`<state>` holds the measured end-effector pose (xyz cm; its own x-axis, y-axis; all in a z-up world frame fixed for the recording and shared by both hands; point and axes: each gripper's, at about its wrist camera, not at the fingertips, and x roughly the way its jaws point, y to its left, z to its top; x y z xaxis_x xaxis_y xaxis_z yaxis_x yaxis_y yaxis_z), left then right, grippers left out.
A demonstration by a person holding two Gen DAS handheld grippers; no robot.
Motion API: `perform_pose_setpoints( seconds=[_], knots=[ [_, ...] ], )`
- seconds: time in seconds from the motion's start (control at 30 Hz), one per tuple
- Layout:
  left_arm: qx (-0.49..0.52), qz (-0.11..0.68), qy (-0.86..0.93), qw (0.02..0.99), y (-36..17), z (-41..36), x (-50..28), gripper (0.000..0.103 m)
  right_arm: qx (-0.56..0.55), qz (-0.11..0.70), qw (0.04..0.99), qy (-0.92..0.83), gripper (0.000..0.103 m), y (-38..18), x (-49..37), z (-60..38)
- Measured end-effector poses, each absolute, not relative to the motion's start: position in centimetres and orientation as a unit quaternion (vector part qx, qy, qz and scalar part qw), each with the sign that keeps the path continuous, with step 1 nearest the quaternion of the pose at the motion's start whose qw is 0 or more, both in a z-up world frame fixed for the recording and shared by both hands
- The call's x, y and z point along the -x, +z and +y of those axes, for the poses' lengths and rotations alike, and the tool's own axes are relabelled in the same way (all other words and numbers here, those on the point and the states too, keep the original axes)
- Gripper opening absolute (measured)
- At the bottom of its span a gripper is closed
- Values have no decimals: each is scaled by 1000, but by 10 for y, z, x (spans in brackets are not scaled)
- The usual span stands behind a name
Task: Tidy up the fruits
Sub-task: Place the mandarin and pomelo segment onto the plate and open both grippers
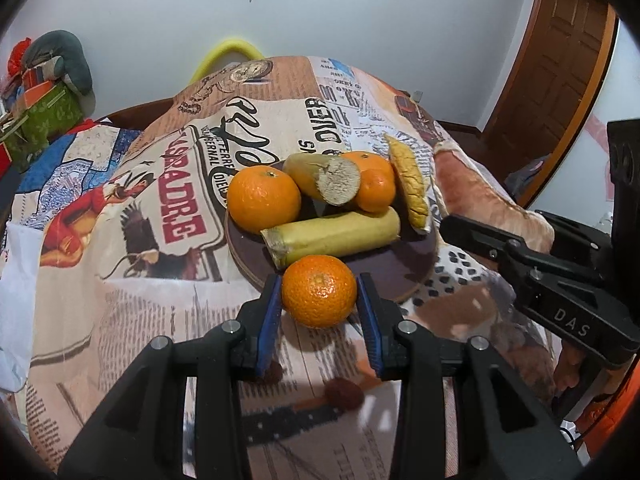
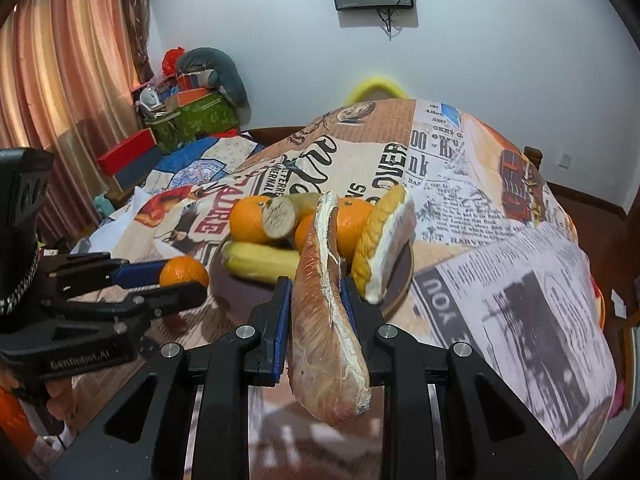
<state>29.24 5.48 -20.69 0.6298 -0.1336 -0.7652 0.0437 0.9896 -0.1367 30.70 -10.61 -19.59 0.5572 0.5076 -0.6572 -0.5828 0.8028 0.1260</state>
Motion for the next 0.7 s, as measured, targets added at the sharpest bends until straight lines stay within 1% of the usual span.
perform_pose_setpoints(
  seconds=[0.33, 0.7],
  knots=[
    [49, 435, -48, 898, -220, 61, -318, 37, 57, 347, 873, 338, 22, -195, -326, -81],
    [43, 436, -44, 898, -227, 58, -322, 37, 80, 348, 863, 356, 23, -204, -332, -69]
  ],
)
